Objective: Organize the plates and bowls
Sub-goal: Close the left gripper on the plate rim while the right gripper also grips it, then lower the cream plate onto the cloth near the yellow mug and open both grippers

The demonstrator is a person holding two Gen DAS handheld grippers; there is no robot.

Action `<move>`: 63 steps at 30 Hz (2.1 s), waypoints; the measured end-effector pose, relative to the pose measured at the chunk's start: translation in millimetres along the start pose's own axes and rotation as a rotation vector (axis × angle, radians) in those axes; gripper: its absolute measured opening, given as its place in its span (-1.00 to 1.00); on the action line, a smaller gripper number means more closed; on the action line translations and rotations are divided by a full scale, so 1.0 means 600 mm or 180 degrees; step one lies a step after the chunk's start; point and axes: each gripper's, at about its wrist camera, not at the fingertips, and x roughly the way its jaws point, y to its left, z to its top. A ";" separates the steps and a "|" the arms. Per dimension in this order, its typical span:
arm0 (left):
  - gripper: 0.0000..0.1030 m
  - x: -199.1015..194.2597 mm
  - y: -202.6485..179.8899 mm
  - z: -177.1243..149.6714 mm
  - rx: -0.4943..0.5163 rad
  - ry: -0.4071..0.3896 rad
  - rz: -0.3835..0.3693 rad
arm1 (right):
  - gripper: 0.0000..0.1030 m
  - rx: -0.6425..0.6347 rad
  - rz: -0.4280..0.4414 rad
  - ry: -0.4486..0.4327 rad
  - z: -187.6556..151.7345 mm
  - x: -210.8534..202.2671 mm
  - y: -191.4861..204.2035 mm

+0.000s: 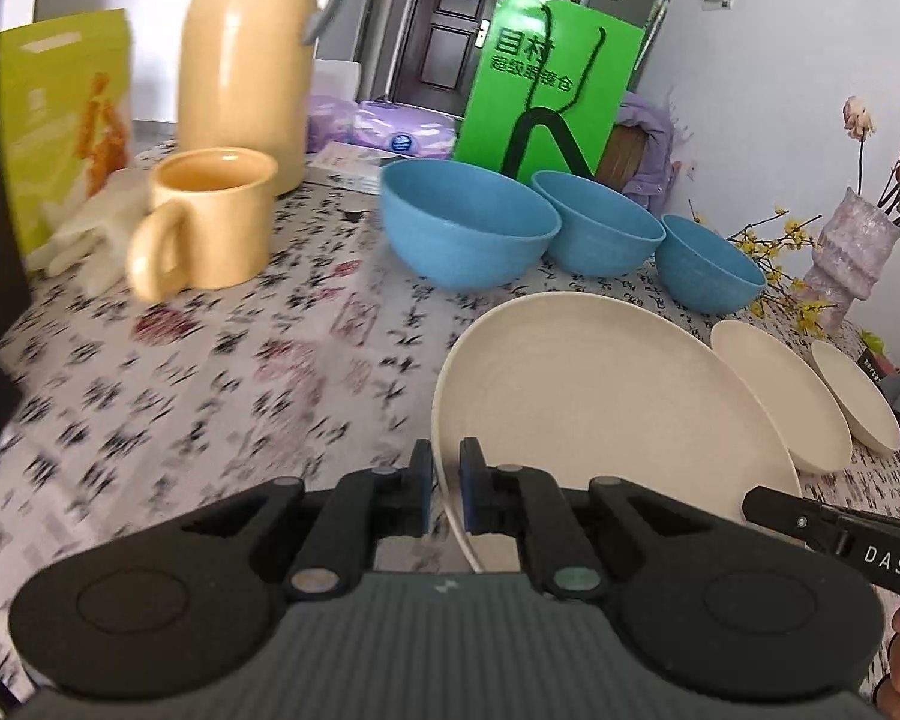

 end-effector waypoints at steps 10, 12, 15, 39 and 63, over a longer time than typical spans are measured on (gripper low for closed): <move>-0.82 -0.081 0.038 -0.078 -0.0064 -0.0046 0.0063 | -0.71 -0.0177 0.0045 0.0033 -0.071 -0.058 0.053; -0.82 -0.088 0.044 -0.092 -0.0080 -0.0026 0.0056 | -0.71 -0.0205 0.0024 0.0031 -0.088 -0.067 0.059; -0.82 -0.097 0.052 -0.111 -0.0119 0.0009 0.0048 | -0.71 -0.0200 0.0025 0.0049 -0.110 -0.078 0.062; -0.77 -0.101 0.056 -0.155 -0.0110 0.0094 0.0089 | -0.60 -0.0132 0.0053 0.0227 -0.157 -0.076 0.059; 1.00 -0.272 -0.036 -0.204 0.0428 -0.0890 0.0458 | 1.00 -0.0494 -0.0340 -0.0771 -0.160 -0.270 0.019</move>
